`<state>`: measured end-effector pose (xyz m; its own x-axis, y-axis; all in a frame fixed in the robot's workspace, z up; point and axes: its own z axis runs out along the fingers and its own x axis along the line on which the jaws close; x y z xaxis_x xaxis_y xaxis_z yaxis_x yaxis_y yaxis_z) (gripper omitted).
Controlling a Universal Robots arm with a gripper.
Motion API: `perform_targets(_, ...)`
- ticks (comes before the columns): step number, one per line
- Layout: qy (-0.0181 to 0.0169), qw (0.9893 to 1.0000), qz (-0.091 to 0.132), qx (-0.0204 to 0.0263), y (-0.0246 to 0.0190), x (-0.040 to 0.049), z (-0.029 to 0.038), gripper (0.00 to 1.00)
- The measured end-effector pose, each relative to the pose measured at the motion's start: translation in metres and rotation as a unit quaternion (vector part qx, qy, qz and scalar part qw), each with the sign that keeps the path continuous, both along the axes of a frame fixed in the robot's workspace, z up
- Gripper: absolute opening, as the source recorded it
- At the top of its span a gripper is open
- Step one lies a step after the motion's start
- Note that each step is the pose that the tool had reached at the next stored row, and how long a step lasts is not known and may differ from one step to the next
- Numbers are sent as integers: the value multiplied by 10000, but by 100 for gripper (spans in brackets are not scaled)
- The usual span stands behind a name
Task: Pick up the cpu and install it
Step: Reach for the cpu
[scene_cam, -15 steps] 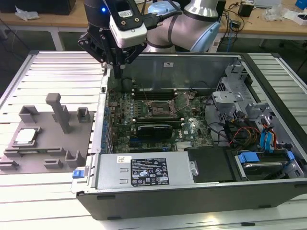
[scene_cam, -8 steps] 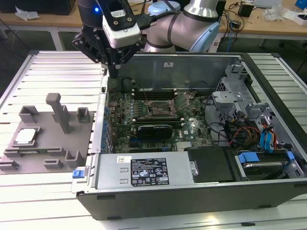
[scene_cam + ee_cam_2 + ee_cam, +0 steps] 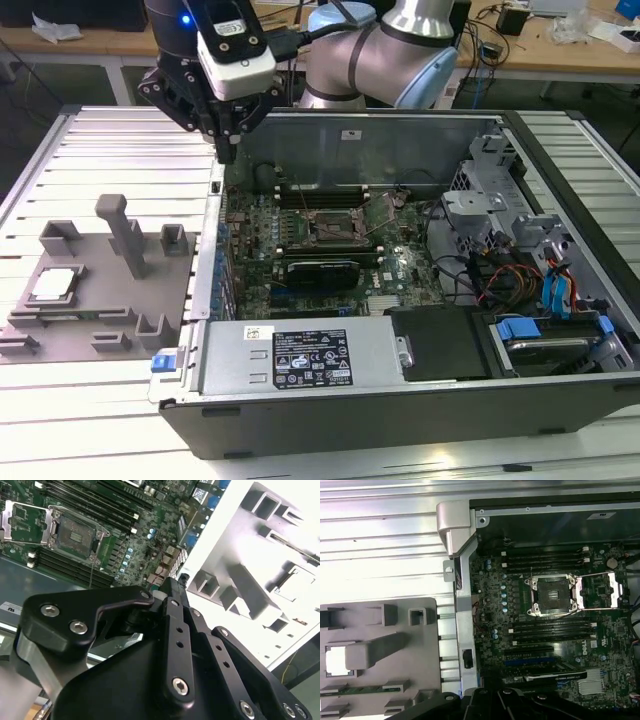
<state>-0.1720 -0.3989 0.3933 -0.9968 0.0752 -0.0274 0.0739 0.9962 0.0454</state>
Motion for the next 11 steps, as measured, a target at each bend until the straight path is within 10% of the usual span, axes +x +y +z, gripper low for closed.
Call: perform_targets(11,-2,10000,-1,0,0,-222,0,11)
